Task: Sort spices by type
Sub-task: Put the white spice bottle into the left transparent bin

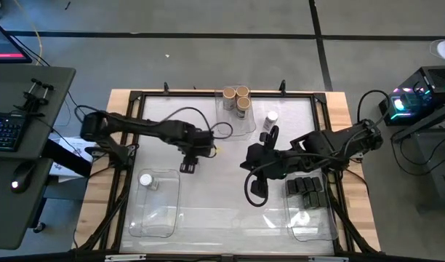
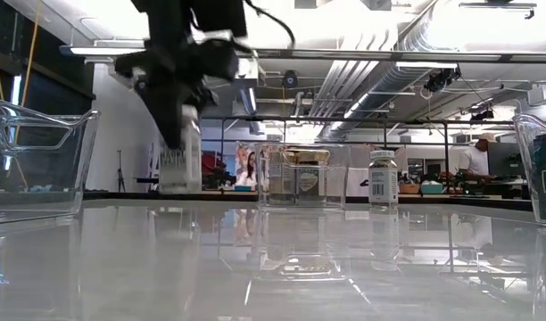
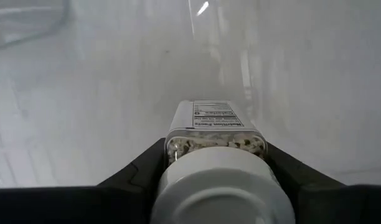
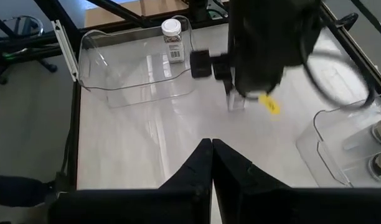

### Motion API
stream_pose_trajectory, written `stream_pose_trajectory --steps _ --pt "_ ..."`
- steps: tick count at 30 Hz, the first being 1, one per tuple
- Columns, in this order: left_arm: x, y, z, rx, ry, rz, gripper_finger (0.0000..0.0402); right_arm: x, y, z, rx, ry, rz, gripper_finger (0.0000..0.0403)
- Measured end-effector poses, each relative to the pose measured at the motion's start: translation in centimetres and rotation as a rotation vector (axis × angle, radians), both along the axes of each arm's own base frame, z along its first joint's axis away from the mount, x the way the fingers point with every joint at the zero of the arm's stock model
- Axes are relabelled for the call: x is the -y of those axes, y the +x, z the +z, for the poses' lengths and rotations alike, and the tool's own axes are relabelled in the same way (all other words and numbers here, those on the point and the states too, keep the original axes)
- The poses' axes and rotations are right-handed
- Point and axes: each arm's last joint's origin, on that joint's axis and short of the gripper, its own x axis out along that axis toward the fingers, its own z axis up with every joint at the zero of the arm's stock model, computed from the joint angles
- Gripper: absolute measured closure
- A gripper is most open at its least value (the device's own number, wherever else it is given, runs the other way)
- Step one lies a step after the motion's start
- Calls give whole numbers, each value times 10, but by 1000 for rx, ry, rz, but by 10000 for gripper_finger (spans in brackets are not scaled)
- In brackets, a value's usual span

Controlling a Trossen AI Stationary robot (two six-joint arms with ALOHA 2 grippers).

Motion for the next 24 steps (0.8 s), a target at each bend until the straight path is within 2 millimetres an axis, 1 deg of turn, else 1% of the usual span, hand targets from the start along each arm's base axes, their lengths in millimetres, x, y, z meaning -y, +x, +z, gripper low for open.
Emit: stream_pose_trajectory --steps 3,6,10,13,16,18,21,24 --pt "2 -18 26 39 -12 52 239 0 0 0 -3 -24 22 403" --pt "12 -46 60 111 -57 102 239 2 1 0 -9 -65 53 403" --pt "41 -91 98 214 -121 120 239 10 5 -6 -31 -100 53 403" --pt "68 -124 114 250 -143 115 239 17 10 -19 -76 -101 47 403" --pt "96 -148 118 250 -175 104 239 23 16 -36 -129 -62 61 403" --pt "113 -159 116 231 -165 72 239 25 21 -48 -147 -28 80 403" --pt "133 -168 102 184 -106 -2 239 24 28 -56 -115 17 110 403" --pt "144 -167 81 136 -44 -44 239 23 31 -57 -83 36 123 403"
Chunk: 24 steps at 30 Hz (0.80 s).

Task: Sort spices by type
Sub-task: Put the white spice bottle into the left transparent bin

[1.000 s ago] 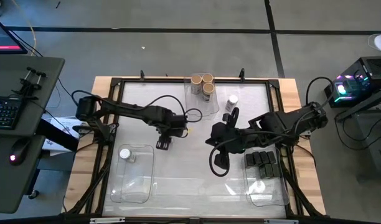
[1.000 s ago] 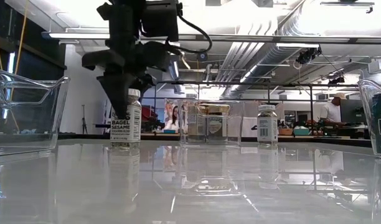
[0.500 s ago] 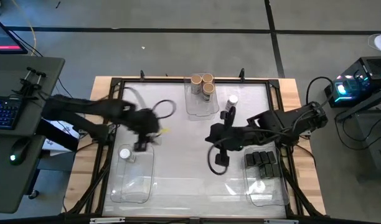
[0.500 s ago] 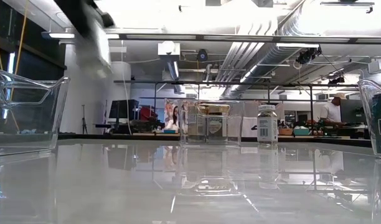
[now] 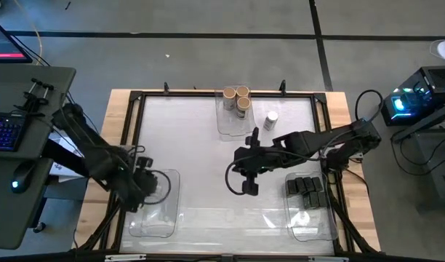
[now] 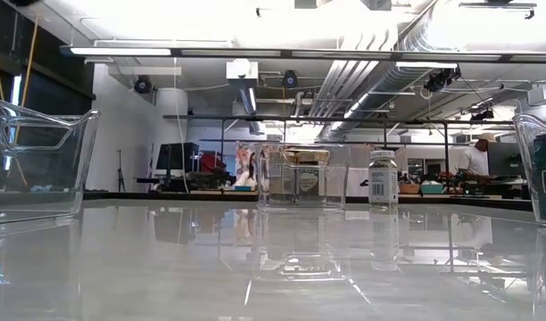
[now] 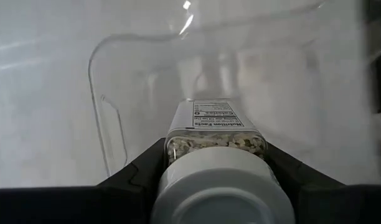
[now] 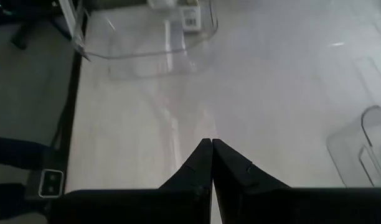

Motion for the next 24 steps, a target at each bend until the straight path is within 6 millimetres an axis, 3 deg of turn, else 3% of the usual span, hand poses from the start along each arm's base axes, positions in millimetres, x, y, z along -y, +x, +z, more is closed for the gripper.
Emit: stream_pose_trajectory --steps 11,24 --pt "-2 33 -52 -169 151 -95 239 -2 5 6 69 42 8 403" --pt "-23 41 -69 -314 223 -98 239 -3 7 9 103 84 -1 403"
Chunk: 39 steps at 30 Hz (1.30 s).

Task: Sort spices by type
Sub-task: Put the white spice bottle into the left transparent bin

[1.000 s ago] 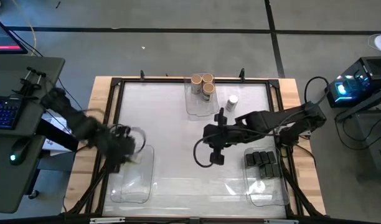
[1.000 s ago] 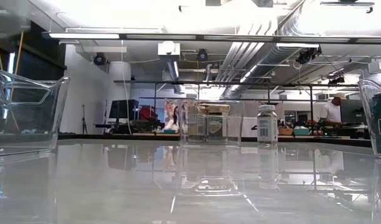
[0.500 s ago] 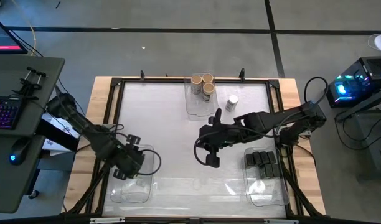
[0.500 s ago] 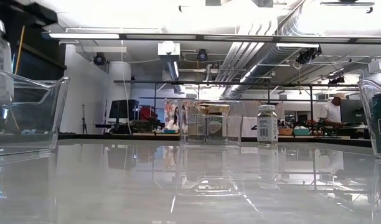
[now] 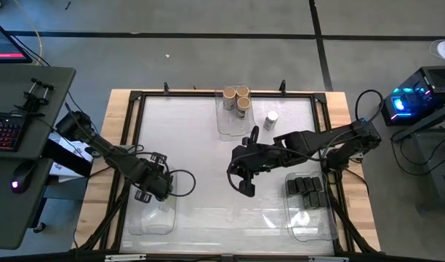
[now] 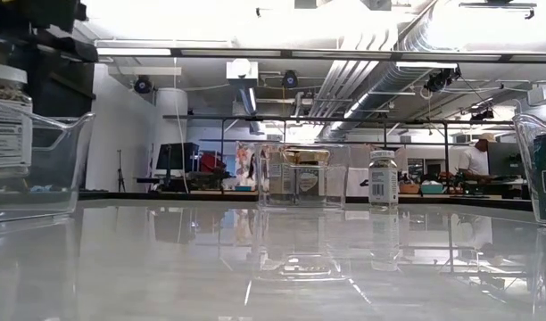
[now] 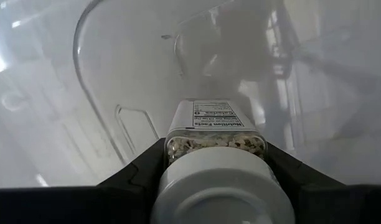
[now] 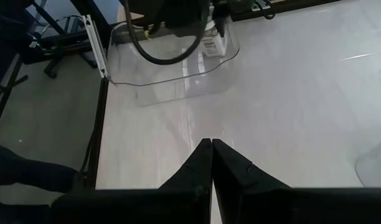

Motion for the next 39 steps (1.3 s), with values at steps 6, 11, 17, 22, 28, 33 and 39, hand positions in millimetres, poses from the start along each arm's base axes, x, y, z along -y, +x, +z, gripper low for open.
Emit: stream_pose_trajectory --steps 6,11,17,22,28,33,39 --pt "-1 1 0 1 -5 -10 239 0 0 0 1 -1 3 403" --pt "-1 0 0 -16 -29 -7 219 0 0 0 0 0 12 403" --pt "-1 1 0 -20 -50 52 205 0 0 0 0 2 14 403" --pt "-7 4 0 3 -48 207 206 0 0 0 0 0 15 403" --pt "-12 7 0 16 -48 312 203 0 0 0 0 0 16 403" --pt "-14 8 0 28 -48 396 202 -1 0 0 -2 10 18 403" --pt "-15 8 -2 38 -46 439 201 -1 0 0 -7 29 29 403"
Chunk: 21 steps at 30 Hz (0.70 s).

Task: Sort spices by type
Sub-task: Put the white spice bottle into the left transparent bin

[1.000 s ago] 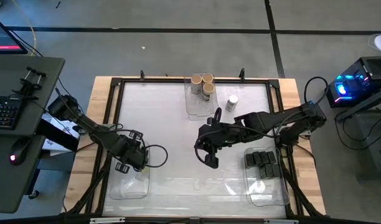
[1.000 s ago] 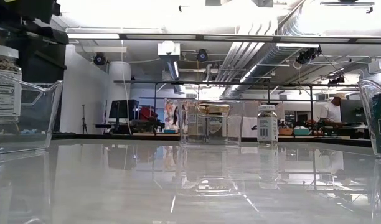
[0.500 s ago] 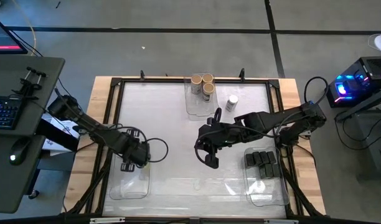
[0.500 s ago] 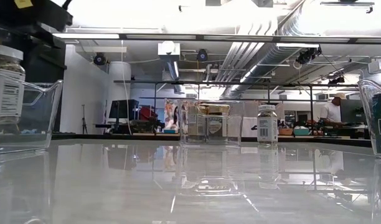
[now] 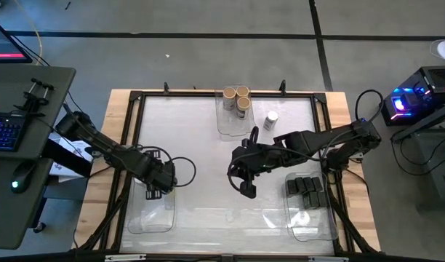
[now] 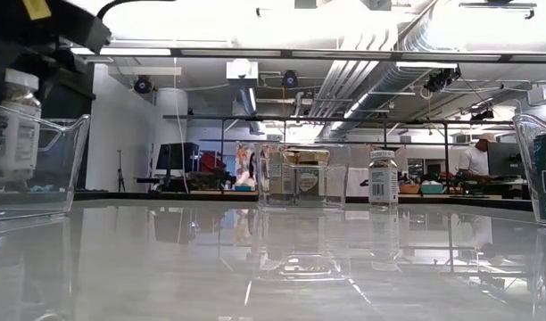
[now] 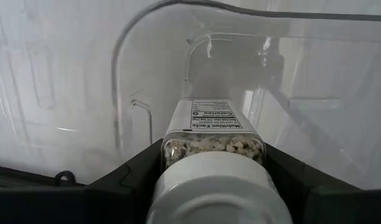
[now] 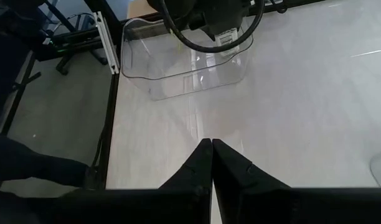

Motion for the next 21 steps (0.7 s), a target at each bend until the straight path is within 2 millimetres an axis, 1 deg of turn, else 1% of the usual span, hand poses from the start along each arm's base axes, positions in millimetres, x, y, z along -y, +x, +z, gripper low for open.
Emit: stream_pose_trajectory --steps 6,9,16,21 --pt "-3 -9 -21 -65 -8 31 193 0 0 0 -2 11 -5 403" --pt "-5 -11 -26 -84 -5 8 180 0 0 0 -2 11 -5 403" --pt "-4 -12 -26 -103 -22 -63 151 0 0 0 -2 11 -5 403" --pt "-3 -8 -13 -96 -19 -131 140 0 0 0 -2 12 -5 403"
